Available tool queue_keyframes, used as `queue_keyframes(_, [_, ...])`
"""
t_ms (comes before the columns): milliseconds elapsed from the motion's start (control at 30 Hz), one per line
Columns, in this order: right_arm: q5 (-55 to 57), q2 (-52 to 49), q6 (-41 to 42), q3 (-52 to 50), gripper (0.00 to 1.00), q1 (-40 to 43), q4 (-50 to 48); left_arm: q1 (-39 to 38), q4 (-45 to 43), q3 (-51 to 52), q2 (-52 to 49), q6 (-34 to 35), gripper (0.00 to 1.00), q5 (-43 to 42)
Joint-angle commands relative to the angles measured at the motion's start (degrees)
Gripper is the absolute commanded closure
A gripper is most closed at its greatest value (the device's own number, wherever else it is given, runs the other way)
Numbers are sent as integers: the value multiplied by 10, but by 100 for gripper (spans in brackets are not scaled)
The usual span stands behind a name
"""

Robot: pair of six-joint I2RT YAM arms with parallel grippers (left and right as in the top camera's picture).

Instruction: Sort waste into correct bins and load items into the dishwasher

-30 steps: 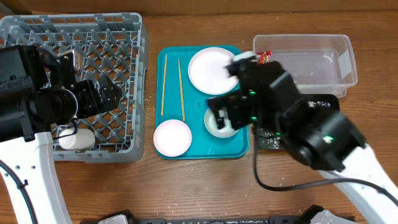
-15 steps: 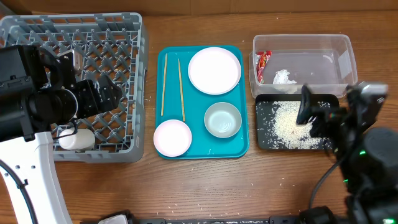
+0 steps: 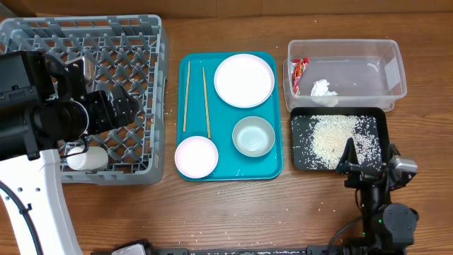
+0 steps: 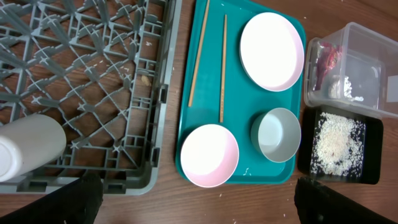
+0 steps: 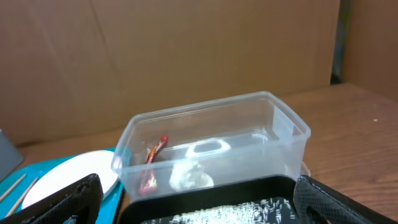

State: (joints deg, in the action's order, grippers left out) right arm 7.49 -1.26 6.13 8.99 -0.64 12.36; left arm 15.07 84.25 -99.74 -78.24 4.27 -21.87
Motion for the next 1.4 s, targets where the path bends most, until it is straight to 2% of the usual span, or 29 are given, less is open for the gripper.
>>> queue_keyframes(0, [-1, 11, -2, -36, 0, 8, -42, -2, -1, -9, -1, -9, 0, 0])
queue_keyframes(100, [0, 11, -2, -87, 0, 8, -123, -2, -1, -9, -1, -9, 0, 0])
queue_keyframes(200, [-2, 11, -2, -85, 0, 7, -84, -2, -1, -9, -1, -9, 0, 0])
queue_keyframes(700, [-1, 11, -2, -85, 0, 6, -84, -2, -1, -9, -1, -7, 0, -1])
queue_keyframes(833, [-1, 11, -2, -85, 0, 6, -84, -2, -10, -8, -1, 66, 0, -53])
queue_keyframes(867, [-1, 11, -2, -85, 0, 6, -84, -11, -41, -1, -4, 82, 0, -95])
queue_keyframes(933, [-1, 11, -2, -85, 0, 6, -84, -42, -70, 7, -11, 68, 0, -136])
queue_keyframes(1000, [-1, 11, -2, -85, 0, 6, -84, -106, -81, 8, -31, 63, 0, -77])
queue_keyframes(1067, [-1, 11, -2, -85, 0, 6, -84, -216, -83, 9, -76, 89, 0, 61])
queue_keyframes(1133, [-1, 11, -2, -85, 0, 6, -84, -294, -92, 9, -128, 126, 0, 177])
queue_keyframes(1200, [-1, 11, -2, -85, 0, 6, -84, -335, -114, 9, -183, 177, 0, 220])
queue_keyframes(1367, [-1, 11, -2, -85, 0, 6, -84, -349, -184, 9, -321, 280, 21, 225])
